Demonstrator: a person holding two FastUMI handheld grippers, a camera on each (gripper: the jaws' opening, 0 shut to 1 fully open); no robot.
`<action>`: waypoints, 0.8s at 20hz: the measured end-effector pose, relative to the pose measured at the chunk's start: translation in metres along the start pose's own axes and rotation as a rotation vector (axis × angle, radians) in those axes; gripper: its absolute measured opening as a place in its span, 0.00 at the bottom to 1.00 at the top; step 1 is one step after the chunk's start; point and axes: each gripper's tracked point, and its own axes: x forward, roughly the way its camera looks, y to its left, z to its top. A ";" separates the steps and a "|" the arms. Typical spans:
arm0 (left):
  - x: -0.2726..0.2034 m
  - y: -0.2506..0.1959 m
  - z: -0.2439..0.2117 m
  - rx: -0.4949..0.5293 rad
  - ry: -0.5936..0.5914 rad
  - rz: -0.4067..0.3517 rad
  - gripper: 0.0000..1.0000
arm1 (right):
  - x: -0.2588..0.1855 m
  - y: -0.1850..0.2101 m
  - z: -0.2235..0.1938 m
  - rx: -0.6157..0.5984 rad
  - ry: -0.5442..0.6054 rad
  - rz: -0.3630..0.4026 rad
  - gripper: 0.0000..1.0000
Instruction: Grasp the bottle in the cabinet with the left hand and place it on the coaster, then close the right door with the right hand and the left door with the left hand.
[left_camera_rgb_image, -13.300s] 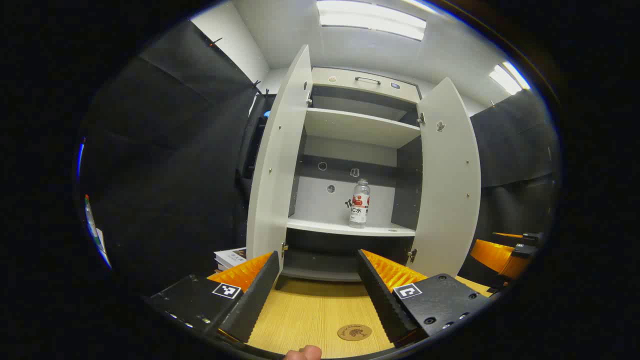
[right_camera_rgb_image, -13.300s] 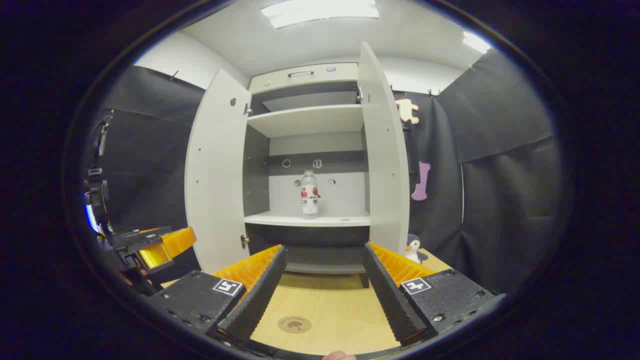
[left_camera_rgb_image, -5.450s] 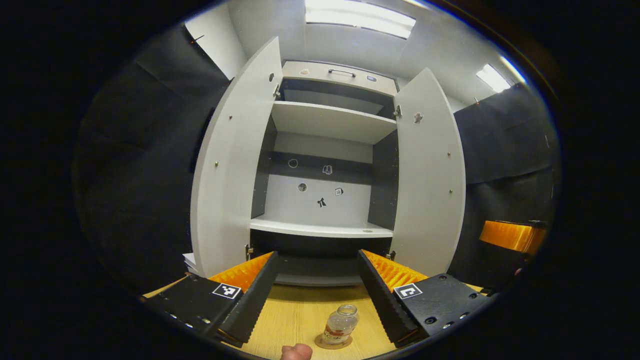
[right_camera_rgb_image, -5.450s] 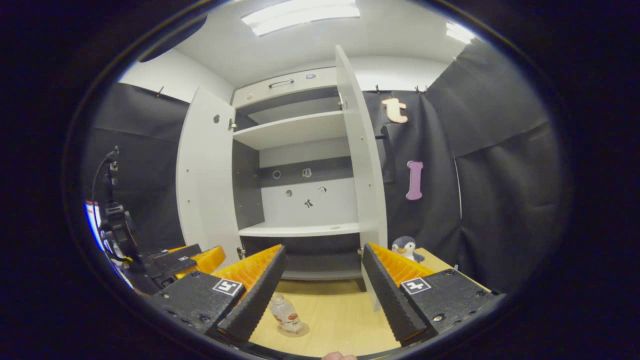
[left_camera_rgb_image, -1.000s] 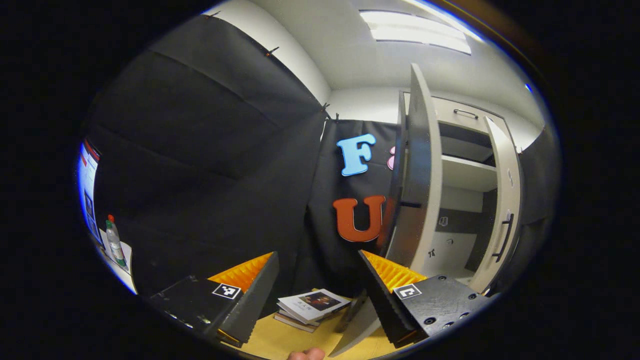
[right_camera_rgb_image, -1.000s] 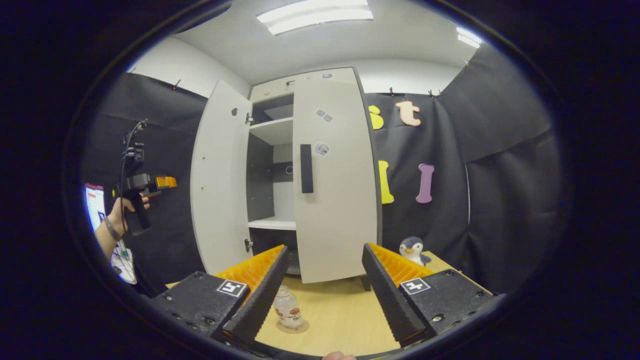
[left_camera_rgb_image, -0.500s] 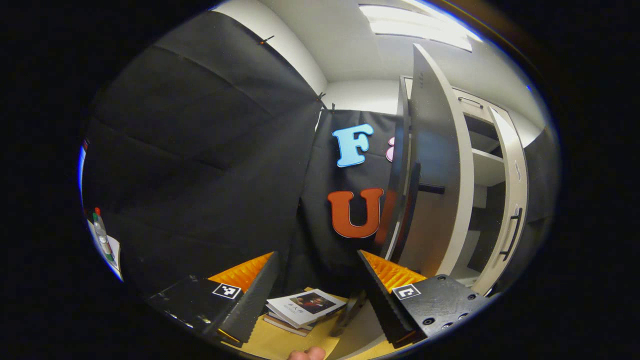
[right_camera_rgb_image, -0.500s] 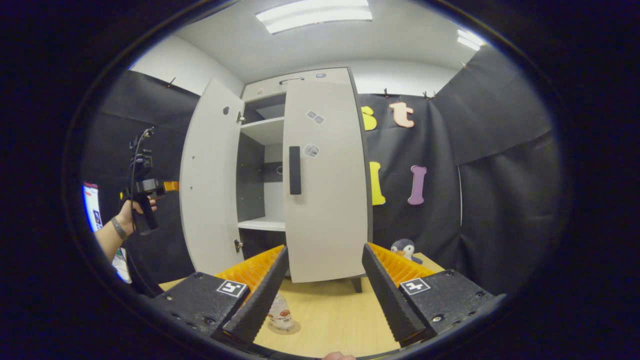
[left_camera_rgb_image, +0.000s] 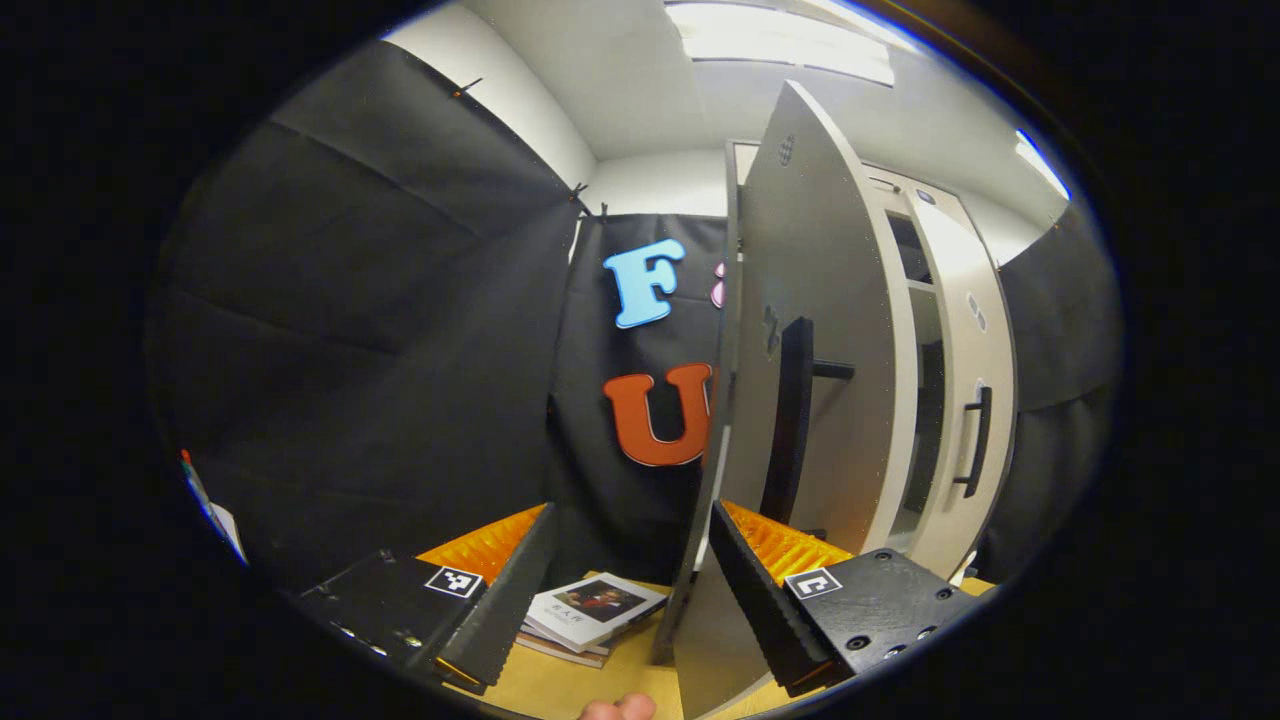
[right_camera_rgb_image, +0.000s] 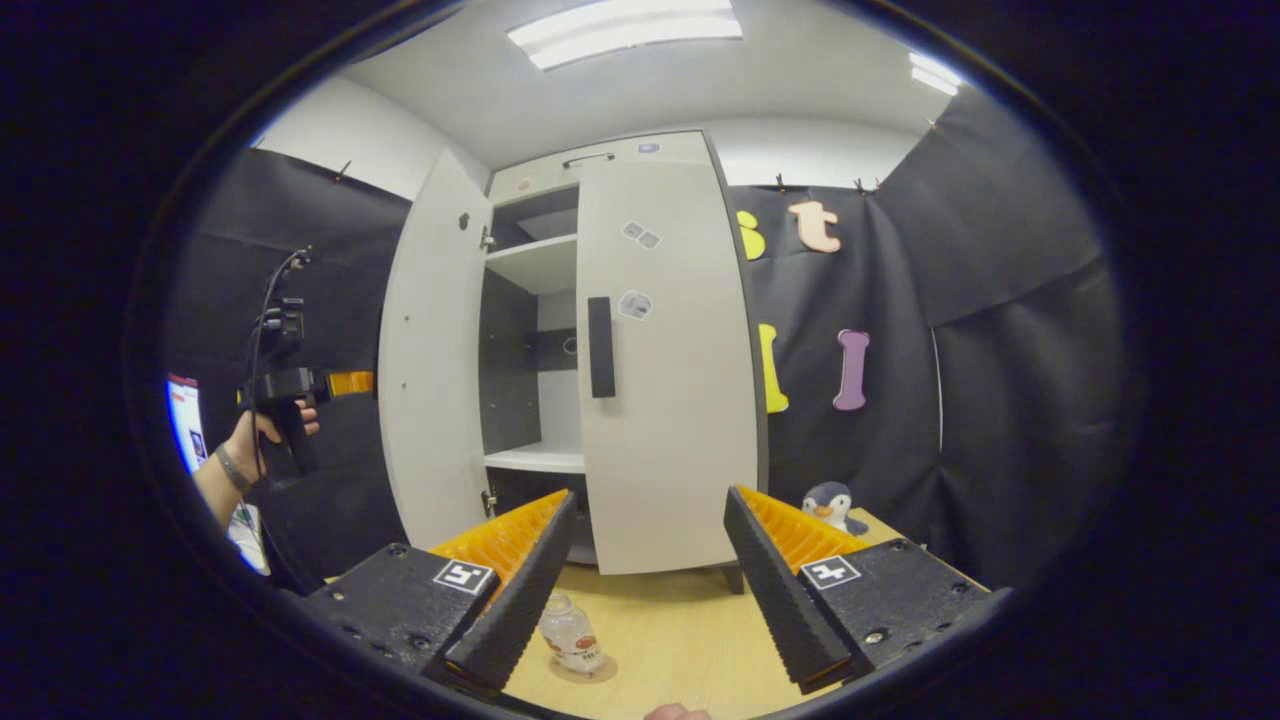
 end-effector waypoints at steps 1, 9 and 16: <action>0.002 -0.011 0.000 -0.003 -0.003 -0.023 0.94 | 0.002 -0.001 -0.001 0.000 0.001 -0.005 0.96; 0.017 -0.095 -0.014 -0.048 -0.001 -0.207 0.99 | -0.021 -0.021 0.004 -0.022 -0.018 -0.100 0.96; 0.007 -0.096 -0.007 -0.077 -0.003 -0.214 0.99 | -0.038 -0.044 0.010 -0.006 -0.028 -0.173 0.96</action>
